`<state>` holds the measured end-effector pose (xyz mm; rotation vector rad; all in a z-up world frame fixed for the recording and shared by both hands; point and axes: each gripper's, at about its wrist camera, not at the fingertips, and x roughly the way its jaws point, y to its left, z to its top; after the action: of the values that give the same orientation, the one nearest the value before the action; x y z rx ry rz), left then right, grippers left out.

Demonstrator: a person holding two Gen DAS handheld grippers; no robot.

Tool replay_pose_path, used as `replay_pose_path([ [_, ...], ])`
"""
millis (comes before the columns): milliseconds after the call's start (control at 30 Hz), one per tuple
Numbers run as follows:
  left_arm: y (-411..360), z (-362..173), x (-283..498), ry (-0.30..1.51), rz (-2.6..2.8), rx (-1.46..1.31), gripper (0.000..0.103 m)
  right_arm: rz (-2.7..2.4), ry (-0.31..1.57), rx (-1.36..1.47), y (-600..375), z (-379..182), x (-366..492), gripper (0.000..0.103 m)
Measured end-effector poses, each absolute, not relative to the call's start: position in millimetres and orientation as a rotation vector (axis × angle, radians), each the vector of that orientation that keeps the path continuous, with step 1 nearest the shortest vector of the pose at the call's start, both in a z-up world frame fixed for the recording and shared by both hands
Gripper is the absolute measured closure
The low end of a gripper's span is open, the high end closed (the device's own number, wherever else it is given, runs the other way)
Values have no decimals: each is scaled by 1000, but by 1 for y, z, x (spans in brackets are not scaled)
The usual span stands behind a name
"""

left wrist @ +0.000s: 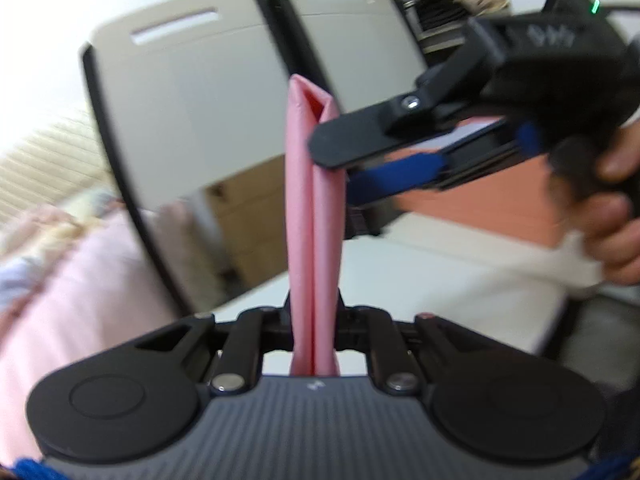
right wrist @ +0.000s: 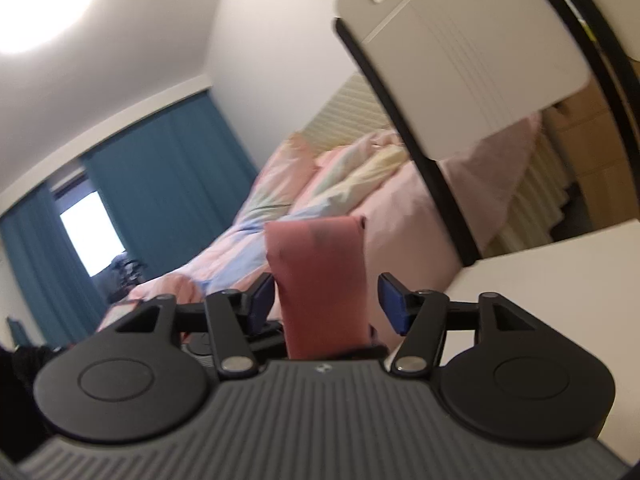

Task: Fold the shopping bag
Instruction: 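Open the right tool and release the folded pink strip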

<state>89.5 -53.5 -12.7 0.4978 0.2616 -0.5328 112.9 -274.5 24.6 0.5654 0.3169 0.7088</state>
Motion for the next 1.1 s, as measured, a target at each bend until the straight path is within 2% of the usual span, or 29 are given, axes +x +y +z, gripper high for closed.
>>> replay_pose_path([
  [267,-69,-35,47,-29,-393,787,82,685,306,559,-249,35,110,42],
  [333,-70,-37,44,-52,-396,793,81,689,298,560,-251,35,113,50],
  [500,-64,-21,68,69,-424,618,79,661,312,586,-272,31,115,50],
  [833,-86,26,91,250,-382,338,80,435,170,527,-367,55,57,50],
  [1100,-125,45,115,363,-291,197,80,226,391,301,-357,26,88,48],
])
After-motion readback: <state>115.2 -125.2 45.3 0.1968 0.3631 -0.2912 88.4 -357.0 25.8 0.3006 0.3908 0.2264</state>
